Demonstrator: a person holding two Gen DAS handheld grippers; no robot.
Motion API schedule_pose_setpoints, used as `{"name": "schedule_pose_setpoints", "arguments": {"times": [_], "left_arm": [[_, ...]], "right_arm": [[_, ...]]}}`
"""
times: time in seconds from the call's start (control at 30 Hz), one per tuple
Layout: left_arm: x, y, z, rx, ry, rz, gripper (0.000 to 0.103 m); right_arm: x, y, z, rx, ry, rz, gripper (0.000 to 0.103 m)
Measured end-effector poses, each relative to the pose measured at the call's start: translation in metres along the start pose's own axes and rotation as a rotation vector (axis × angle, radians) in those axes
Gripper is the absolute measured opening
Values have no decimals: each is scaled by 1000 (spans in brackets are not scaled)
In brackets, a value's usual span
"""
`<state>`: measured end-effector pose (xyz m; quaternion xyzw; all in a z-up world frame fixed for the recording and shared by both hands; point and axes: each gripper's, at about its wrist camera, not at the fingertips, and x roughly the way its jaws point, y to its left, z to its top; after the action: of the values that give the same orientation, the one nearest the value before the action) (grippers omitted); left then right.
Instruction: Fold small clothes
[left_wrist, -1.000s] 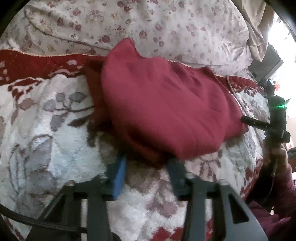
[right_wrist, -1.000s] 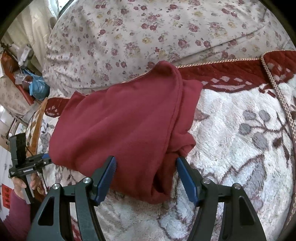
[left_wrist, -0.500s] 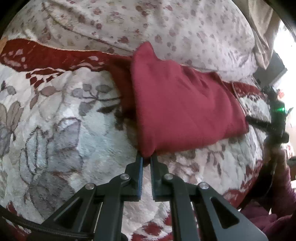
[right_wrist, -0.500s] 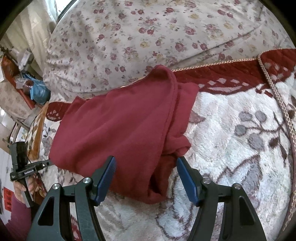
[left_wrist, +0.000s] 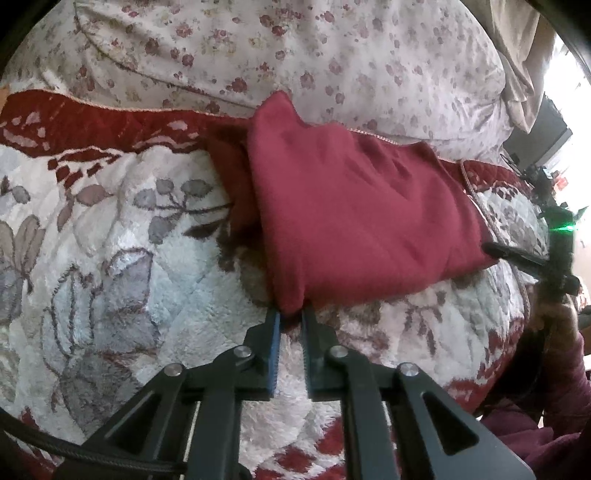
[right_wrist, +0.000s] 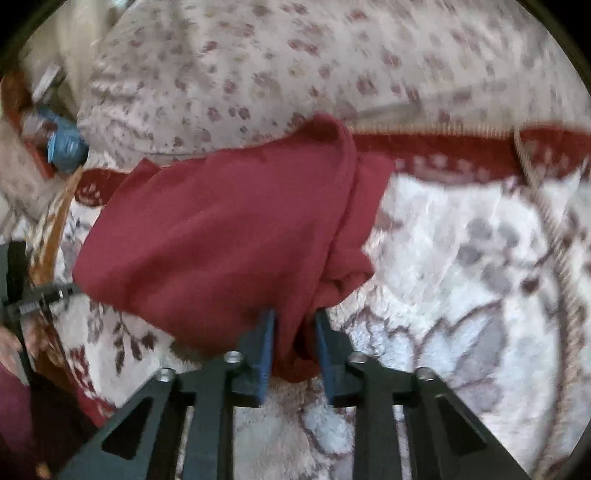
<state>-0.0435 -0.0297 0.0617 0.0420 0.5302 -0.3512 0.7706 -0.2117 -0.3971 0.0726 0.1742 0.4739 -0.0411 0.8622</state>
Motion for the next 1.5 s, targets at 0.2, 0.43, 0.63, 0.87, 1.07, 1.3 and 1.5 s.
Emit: {"name": "schedule_pose_setpoints", "arguments": {"times": [0.2, 0.43, 0.63, 0.87, 1.07, 1.3, 1.5], "left_arm": [[-11, -1, 6, -12, -58, 39, 52], [-18, -6, 15, -2, -119, 140, 53], [-17, -12, 23, -13, -151, 167, 55], [-4, -26, 33, 5, -154, 207, 56], [11, -30, 39, 10, -131, 226, 59], [36, -23, 42, -30, -58, 258, 66], [33, -9, 47, -117, -79, 241, 70]], "right_arm": [[-1, -4, -11, -19, 26, -90, 6], [-23, -8, -14, 35, -23, -87, 7], [-34, 9, -2, 36, -91, -51, 42], [-5, 53, 22, -50, -62, -14, 52], [40, 83, 37, -89, -13, 18, 52], [73, 102, 40, -221, 30, -73, 53], [72, 101, 64, -196, -9, -63, 53]]}}
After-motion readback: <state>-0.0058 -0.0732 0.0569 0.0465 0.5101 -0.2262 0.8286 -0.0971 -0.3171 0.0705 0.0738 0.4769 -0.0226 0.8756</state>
